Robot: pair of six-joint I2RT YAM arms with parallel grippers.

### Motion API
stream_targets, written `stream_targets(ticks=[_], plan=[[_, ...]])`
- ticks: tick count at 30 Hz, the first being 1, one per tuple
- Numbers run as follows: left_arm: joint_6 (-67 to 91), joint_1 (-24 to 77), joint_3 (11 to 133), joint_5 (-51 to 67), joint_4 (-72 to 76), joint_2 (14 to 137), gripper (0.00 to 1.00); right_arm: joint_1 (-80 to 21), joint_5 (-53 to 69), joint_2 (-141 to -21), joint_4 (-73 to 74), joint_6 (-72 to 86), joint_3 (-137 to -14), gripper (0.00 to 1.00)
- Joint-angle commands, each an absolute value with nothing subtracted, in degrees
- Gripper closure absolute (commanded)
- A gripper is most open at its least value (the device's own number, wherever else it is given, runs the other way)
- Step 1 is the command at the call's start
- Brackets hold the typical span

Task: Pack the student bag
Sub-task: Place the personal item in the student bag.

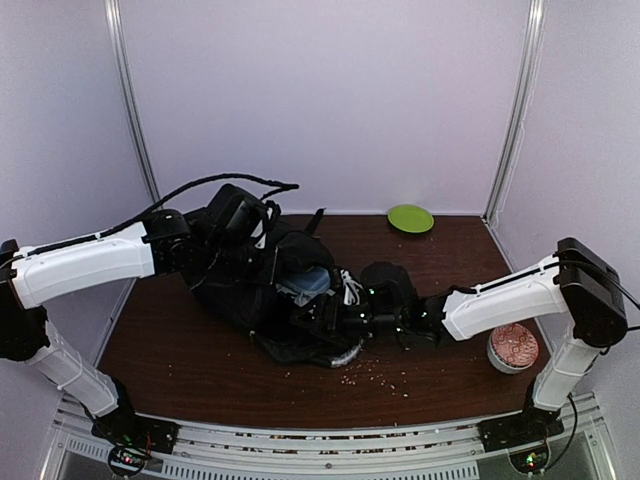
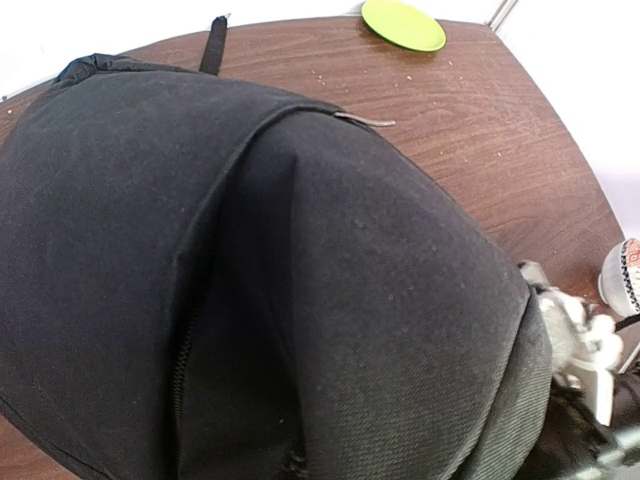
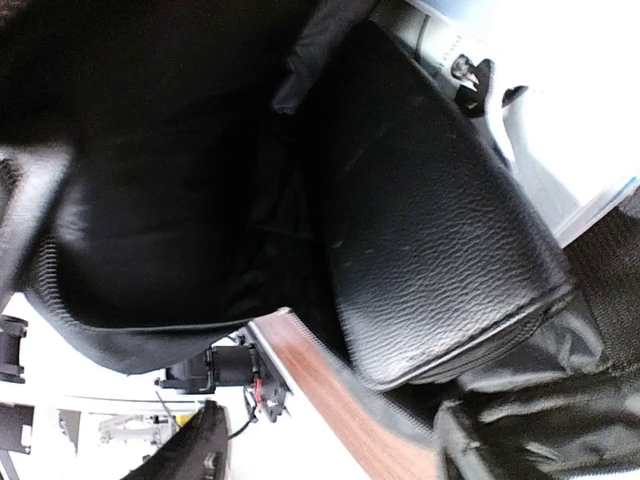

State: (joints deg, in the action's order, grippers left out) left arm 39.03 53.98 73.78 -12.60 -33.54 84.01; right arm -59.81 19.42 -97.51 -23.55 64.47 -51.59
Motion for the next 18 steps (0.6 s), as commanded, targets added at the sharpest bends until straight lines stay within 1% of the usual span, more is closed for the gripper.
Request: stream_targets(ticks=[1, 2, 8, 10, 11, 18], plan=[[40.34, 53.31, 75.27, -11.90, -25.51, 82.55, 1.00, -59.50, 17.75, -101.46, -26.79, 66.27, -50.71, 0.35], [40.34, 53.34, 75.12, -12.09, -25.71, 82.32, 1.00, -59.50, 17.37, -101.46, -26.80, 66.42, -50.50, 0.36], [40.25, 53.31, 74.17, -12.86, -25.86, 81.44, 1.00, -59.71, 15.42, -100.13, -26.38, 66.67, -47.20, 0.37], [40.33, 53.35, 74.10, -11.97, -25.31, 81.83, 1.00, -59.61, 15.25, -101.18, -27.54, 67.55, -47.29, 0.44], [40.42, 53.35, 74.09, -11.37, -25.05, 81.95, 1.00, -59.59, 15.55, -102.09, -28.43, 67.98, -47.74, 0.50], [40.95, 53.35, 72.87, -9.84, -24.52, 80.71, 1.00, -58.59, 18.04, -109.66, -31.10, 70.26, -56.27, 0.77]])
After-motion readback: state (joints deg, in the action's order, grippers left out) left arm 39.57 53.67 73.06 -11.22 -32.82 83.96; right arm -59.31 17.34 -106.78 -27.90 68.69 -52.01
